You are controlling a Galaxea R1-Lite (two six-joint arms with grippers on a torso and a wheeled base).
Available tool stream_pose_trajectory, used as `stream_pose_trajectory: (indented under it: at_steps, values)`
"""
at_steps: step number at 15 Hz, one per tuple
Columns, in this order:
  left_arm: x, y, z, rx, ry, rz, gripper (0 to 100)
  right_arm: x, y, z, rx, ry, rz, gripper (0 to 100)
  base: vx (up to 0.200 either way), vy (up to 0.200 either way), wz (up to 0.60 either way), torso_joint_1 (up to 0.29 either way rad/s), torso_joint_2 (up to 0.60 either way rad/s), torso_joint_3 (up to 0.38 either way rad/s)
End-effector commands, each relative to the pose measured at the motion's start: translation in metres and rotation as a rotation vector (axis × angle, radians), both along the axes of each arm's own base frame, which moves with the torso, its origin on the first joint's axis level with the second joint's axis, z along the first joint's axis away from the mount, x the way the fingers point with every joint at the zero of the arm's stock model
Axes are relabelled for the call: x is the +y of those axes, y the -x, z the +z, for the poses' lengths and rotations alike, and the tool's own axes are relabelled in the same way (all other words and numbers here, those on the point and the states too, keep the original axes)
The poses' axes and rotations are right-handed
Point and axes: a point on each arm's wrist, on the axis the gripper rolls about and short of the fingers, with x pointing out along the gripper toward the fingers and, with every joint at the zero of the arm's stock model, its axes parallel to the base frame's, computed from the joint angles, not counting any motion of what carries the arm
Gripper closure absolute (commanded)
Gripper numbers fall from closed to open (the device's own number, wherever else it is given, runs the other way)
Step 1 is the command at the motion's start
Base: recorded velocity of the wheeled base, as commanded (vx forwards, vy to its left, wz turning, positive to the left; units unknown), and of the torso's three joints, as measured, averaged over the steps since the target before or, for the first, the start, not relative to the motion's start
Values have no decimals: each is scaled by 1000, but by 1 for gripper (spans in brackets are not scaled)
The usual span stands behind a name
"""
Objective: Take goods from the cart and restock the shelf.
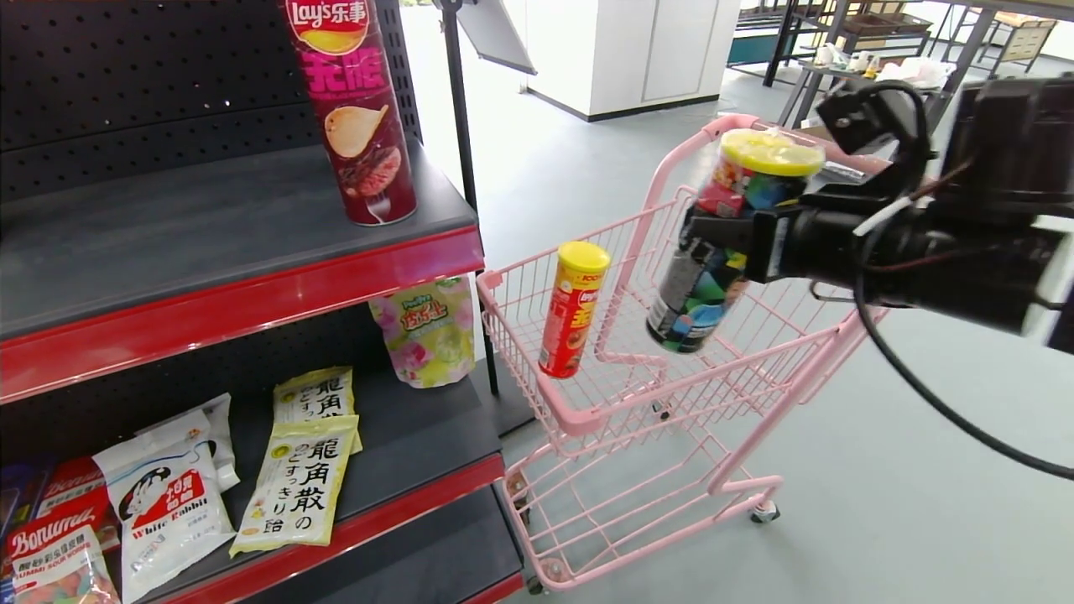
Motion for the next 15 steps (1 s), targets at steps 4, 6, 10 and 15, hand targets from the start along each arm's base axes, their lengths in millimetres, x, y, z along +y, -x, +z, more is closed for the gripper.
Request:
stream_pose_trajectory:
  at_steps: [4, 6, 10, 15]
  values:
    - [0, 0, 0, 1, 0, 0, 0, -93, 175, -38, 57, 123, -148, 100, 0, 0, 0, 0, 0, 0]
    - [0, 0, 0, 1, 0, 0, 0, -100, 180, -49, 75, 129, -195, 100, 0, 0, 0, 0, 0, 0]
    - [0, 0, 0, 2, 0, 0, 0, -104, 185, -55, 90, 138, -206, 100, 0, 0, 0, 0, 0, 0]
    - [0, 0, 0, 2, 0, 0, 0, -95, 178, -23, 31, 80, -10, 100, 0, 0, 0, 0, 0, 0]
